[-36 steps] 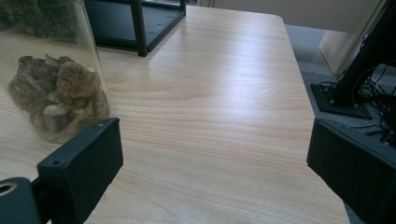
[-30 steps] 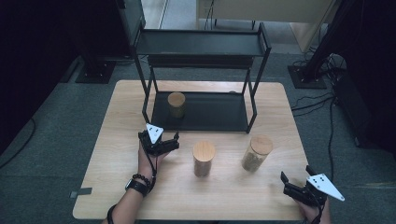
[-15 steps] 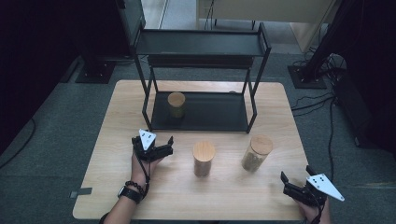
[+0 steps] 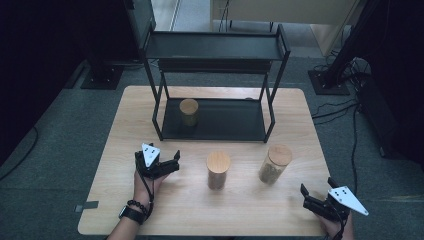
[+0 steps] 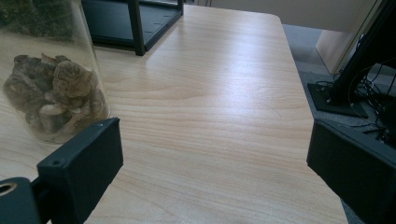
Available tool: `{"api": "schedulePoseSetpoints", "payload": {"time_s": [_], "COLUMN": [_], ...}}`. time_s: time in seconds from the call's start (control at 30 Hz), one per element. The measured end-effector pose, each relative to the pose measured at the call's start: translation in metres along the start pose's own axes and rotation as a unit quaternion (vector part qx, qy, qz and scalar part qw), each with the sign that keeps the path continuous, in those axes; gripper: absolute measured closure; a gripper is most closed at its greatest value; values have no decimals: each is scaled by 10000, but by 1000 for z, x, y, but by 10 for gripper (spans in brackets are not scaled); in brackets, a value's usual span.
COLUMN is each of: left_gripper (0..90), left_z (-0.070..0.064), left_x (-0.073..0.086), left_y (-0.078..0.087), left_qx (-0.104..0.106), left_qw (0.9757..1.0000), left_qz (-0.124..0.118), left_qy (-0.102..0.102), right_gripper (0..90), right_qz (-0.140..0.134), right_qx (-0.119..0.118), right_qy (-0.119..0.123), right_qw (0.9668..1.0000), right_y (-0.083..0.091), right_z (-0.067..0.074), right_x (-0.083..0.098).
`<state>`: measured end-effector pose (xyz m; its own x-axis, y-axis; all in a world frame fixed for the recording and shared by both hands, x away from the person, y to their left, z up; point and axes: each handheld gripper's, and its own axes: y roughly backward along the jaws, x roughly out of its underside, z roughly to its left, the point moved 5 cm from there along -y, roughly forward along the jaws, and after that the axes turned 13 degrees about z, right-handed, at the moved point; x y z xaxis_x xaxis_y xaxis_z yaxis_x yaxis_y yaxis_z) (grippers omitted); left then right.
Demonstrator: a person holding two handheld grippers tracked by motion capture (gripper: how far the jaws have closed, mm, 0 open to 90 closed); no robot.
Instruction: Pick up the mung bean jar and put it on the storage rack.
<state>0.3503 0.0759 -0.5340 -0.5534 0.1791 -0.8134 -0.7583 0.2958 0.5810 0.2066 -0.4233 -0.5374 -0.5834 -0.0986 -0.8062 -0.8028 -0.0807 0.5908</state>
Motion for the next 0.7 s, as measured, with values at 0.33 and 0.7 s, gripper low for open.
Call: {"api": "schedulePoseSetpoints", "payload": {"time_s": [0.33,0.7], "left_gripper": [0,0], "left_z": [12,19], "left_x": [8,20], "left_y": [12,28], "left_qx": [0,22], "left_qw": [10000,10000], "left_qz": [38,12], "left_qy": [18,6], "right_gripper": [36,36], "right_qz": [6,-8], "right_qx": [14,18], "right_qy": [-8,9], "right_qw": [10000,10000], "right_y": [0,0], "right_z": [0,0], "right_x": [0,0]}}
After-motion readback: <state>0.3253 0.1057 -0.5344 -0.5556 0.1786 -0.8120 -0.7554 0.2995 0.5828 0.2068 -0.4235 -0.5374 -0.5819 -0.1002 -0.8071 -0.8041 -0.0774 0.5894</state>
